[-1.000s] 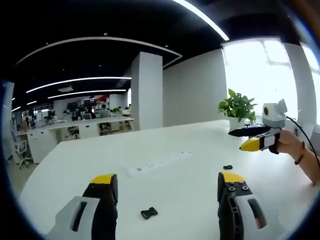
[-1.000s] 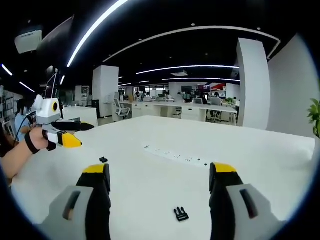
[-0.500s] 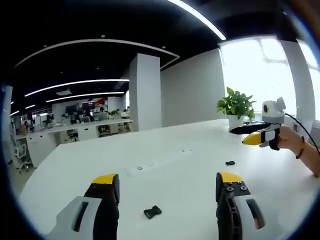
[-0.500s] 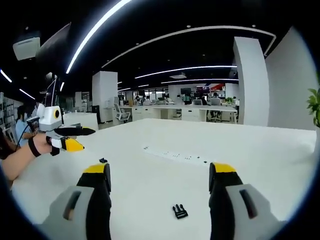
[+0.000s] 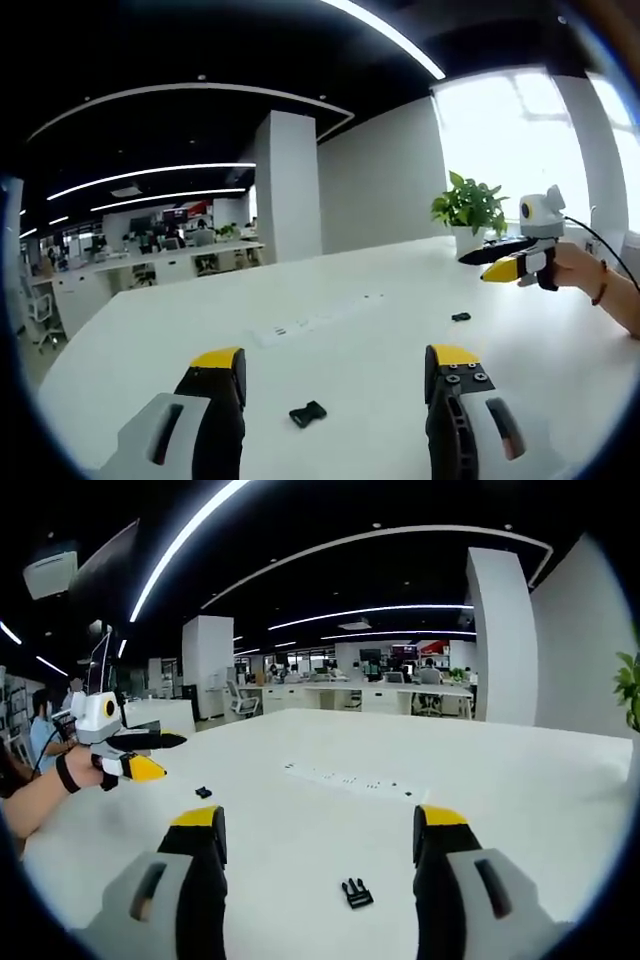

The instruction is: Snap the two parts of the plastic buckle together until the buckle closes and remains connected.

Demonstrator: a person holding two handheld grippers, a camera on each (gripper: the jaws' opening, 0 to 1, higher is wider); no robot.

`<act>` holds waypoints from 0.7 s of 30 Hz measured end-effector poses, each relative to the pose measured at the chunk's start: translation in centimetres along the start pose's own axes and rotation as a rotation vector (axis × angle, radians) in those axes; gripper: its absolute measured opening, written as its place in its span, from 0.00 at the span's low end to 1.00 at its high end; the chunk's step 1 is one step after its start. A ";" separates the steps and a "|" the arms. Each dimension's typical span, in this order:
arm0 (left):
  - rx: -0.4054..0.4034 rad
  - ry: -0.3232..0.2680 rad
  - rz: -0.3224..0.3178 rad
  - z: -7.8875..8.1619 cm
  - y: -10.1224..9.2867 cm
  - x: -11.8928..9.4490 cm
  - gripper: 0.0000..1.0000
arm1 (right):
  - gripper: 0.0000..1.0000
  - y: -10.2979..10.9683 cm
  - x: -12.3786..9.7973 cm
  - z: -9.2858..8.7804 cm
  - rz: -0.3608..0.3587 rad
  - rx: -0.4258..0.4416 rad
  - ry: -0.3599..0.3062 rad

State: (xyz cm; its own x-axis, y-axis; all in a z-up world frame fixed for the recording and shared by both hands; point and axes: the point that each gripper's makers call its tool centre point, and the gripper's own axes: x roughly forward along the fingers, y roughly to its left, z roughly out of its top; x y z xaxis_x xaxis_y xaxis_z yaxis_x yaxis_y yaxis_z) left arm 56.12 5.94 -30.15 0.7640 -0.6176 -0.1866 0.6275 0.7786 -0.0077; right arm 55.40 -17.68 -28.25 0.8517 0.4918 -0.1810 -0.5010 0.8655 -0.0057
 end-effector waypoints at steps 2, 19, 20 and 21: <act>0.003 0.002 0.000 -0.1 -0.1 0.1 0.74 | 0.76 -0.2 0.0 -0.2 0.000 0.004 0.003; -0.010 0.031 0.010 -1.4 -0.1 0.2 0.74 | 0.76 -0.7 -0.2 -0.6 -0.011 0.008 0.008; -0.011 0.031 0.010 -1.4 -0.1 0.1 0.74 | 0.76 -0.7 -0.2 -0.6 -0.010 0.009 0.009; -0.010 0.033 0.014 -1.4 0.0 0.1 0.74 | 0.76 -0.6 -0.2 -0.6 -0.009 0.009 0.010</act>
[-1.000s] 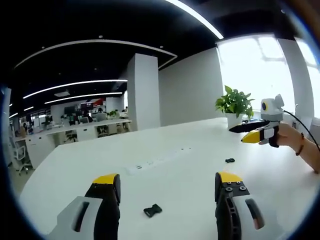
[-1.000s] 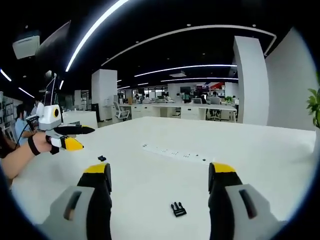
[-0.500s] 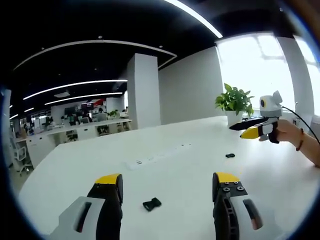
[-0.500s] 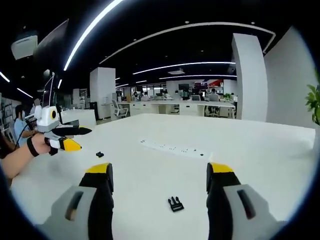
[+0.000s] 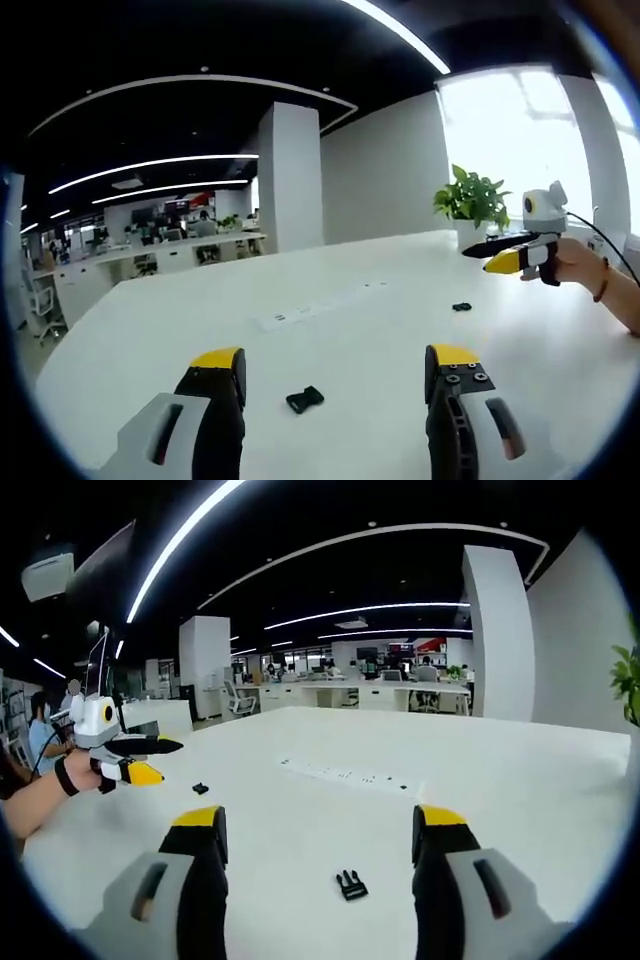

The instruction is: Snap the two parts of the plastic buckle together until the buckle closes and remains connected.

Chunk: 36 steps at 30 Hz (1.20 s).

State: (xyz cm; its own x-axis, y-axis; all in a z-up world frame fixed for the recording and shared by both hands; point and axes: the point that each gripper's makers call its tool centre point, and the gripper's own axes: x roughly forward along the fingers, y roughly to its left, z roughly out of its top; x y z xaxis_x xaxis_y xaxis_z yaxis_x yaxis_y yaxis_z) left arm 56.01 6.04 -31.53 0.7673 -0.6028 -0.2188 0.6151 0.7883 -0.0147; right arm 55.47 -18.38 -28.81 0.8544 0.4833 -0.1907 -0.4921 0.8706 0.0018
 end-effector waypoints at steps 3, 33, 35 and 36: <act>0.011 -0.001 0.016 0.0 0.3 -0.1 0.73 | 0.75 0.0 0.1 -0.1 0.000 -0.004 0.006; 0.000 0.035 -0.013 -2.0 0.7 0.3 0.70 | 0.69 -0.2 0.3 -3.1 0.007 -0.011 0.085; -0.002 0.039 -0.013 -2.2 0.8 0.3 0.70 | 0.69 -0.3 0.3 -3.2 0.004 -0.010 0.087; -0.005 0.041 -0.012 -2.3 0.9 0.2 0.70 | 0.69 -0.4 0.3 -3.3 0.005 -0.010 0.089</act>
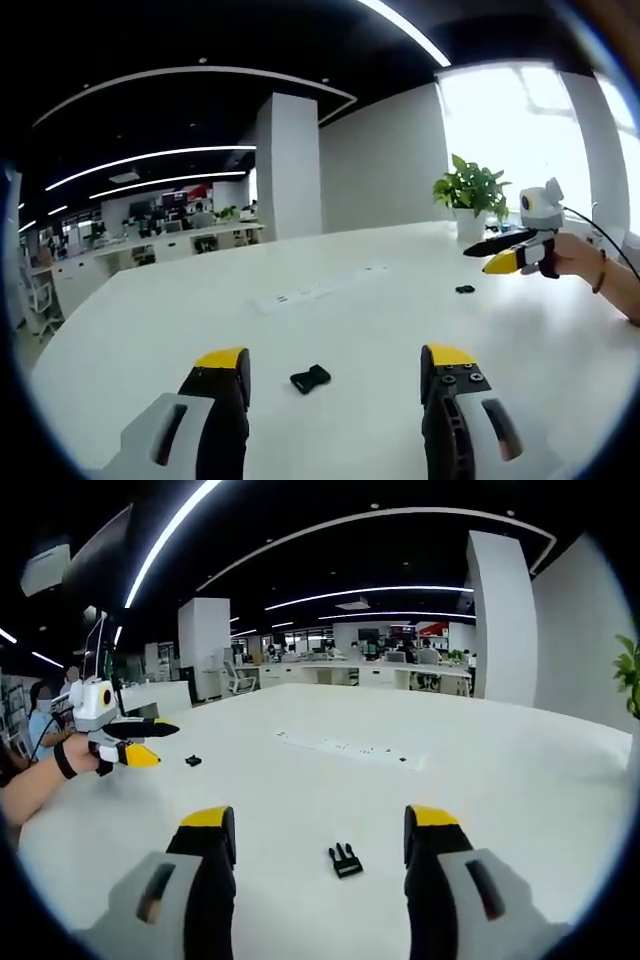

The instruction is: Snap the two parts of the plastic buckle together until the buckle closes and remains connected.

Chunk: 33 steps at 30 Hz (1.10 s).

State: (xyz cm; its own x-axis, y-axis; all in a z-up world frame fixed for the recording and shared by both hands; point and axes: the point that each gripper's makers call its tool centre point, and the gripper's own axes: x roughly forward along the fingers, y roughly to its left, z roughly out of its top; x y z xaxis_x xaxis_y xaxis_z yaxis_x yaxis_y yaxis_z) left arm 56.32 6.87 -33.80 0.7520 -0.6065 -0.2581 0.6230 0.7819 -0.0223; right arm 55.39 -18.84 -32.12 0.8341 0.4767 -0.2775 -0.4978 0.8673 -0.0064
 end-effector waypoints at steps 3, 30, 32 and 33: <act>-0.002 0.003 0.003 -0.1 0.4 0.1 0.70 | 0.68 -0.1 0.0 -0.2 -0.004 0.000 0.006; 0.011 0.064 -0.010 -2.1 -0.2 0.7 0.70 | 0.66 0.1 0.1 -1.7 0.008 -0.003 0.045; 0.005 0.063 -0.013 -2.2 -0.4 0.6 0.70 | 0.66 0.0 0.2 -1.8 0.009 -0.004 0.050; 0.005 0.067 -0.015 -2.3 -0.4 0.6 0.70 | 0.66 0.0 0.2 -1.9 0.010 -0.004 0.052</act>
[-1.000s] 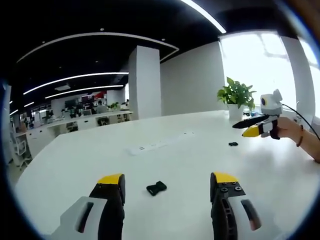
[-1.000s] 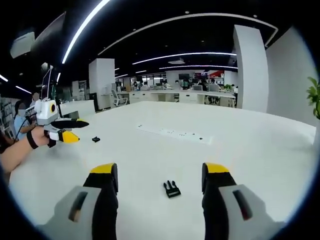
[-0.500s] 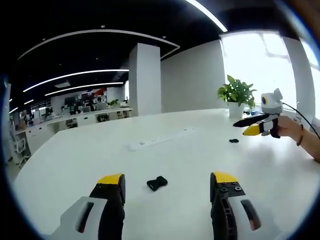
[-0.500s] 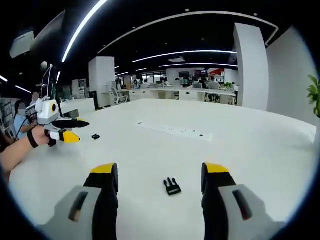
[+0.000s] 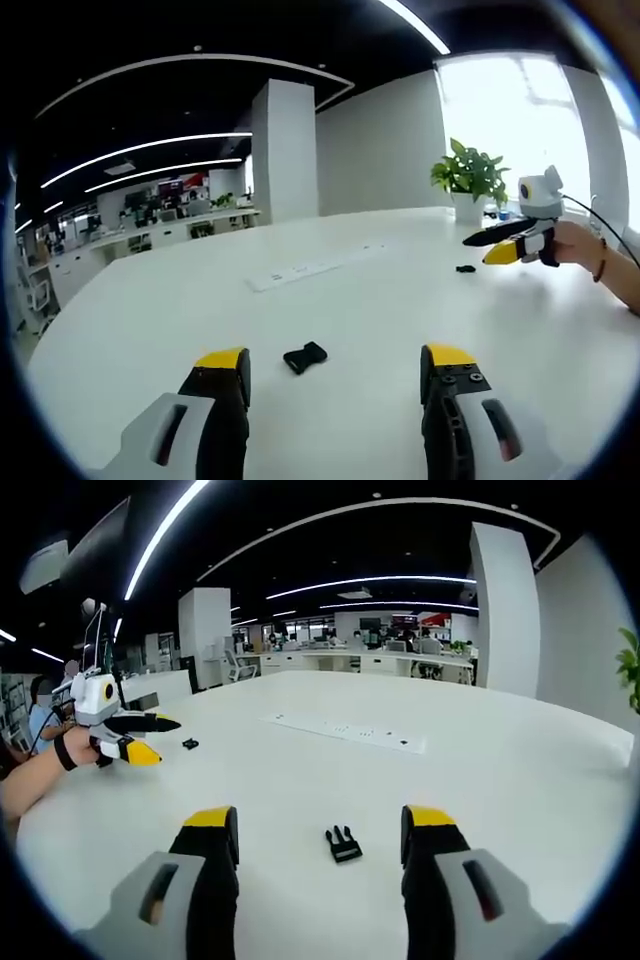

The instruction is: Snap the two parts of the plastic buckle together until the buckle closes and remains connected.

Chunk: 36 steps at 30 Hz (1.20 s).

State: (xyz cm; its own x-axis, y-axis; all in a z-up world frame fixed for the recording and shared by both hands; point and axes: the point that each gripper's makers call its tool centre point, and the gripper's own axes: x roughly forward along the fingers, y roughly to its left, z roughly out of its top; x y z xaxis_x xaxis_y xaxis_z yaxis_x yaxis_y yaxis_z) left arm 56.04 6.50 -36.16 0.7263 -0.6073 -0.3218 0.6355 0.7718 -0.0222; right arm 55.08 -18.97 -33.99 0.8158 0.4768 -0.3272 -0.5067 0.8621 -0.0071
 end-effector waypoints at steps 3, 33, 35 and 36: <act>0.004 0.005 0.003 -0.1 0.0 0.0 0.70 | 0.66 0.1 0.0 -0.1 0.002 0.000 0.003; 0.018 0.043 -0.017 -0.7 -0.4 0.4 0.69 | 0.63 0.0 0.5 -1.9 0.018 -0.025 0.077; 0.011 0.040 -0.018 -0.7 -0.4 0.4 0.69 | 0.63 -0.1 0.6 -2.0 0.018 -0.024 0.080; 0.005 0.036 -0.024 -0.6 -0.5 0.4 0.69 | 0.62 -0.1 0.6 -2.0 0.017 -0.023 0.079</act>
State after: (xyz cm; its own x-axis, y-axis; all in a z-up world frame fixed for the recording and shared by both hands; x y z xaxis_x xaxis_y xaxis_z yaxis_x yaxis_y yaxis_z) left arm 55.86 5.99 -36.84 0.7009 -0.6187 -0.3549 0.6541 0.7560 -0.0260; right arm 55.06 -19.15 -36.06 0.7830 0.4752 -0.4013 -0.5271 0.8495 -0.0227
